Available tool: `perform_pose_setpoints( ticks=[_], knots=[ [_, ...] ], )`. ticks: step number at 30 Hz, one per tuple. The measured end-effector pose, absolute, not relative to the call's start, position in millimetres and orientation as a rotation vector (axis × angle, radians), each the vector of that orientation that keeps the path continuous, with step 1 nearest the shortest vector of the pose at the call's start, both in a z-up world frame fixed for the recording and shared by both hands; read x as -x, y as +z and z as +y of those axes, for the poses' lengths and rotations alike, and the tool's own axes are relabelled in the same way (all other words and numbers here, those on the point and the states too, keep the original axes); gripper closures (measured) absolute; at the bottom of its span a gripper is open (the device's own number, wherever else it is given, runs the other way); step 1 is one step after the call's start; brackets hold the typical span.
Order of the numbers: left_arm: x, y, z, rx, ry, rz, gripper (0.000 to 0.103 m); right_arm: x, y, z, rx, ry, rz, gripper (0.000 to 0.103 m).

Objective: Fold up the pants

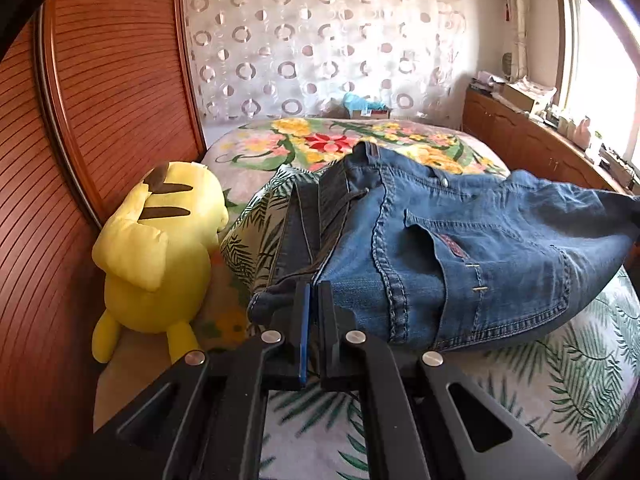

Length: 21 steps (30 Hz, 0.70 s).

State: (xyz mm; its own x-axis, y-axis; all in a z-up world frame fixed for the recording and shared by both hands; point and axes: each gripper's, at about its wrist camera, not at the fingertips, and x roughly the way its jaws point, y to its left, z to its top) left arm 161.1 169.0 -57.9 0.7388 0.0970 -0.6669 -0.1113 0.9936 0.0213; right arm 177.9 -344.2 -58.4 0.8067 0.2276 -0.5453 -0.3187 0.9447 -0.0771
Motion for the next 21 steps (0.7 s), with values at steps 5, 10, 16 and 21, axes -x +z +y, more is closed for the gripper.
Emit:
perform_pose_setpoints(
  ticks=[5,10,16,21],
  knots=[
    [-131.5,-50.6,149.8,0.008,0.073,0.704,0.099,-147.6,-59.2,-357.1,0.170,0.267,0.556,0.090],
    [-91.0,-45.2,125.8,-0.011,0.022,0.686,0.099,-110.4,-60.6,-374.3,0.173,0.247,0.565,0.090],
    [-51.0,-43.3,105.9,-0.016,-0.031,0.698,0.099,-67.0,-55.5,-384.8,0.160,0.229,0.572,0.090],
    [-48.5,-57.1,97.1,-0.038,-0.034,0.719,0.098,-60.6,-79.1,-390.3,0.098,0.229,0.650,0.090]
  ],
)
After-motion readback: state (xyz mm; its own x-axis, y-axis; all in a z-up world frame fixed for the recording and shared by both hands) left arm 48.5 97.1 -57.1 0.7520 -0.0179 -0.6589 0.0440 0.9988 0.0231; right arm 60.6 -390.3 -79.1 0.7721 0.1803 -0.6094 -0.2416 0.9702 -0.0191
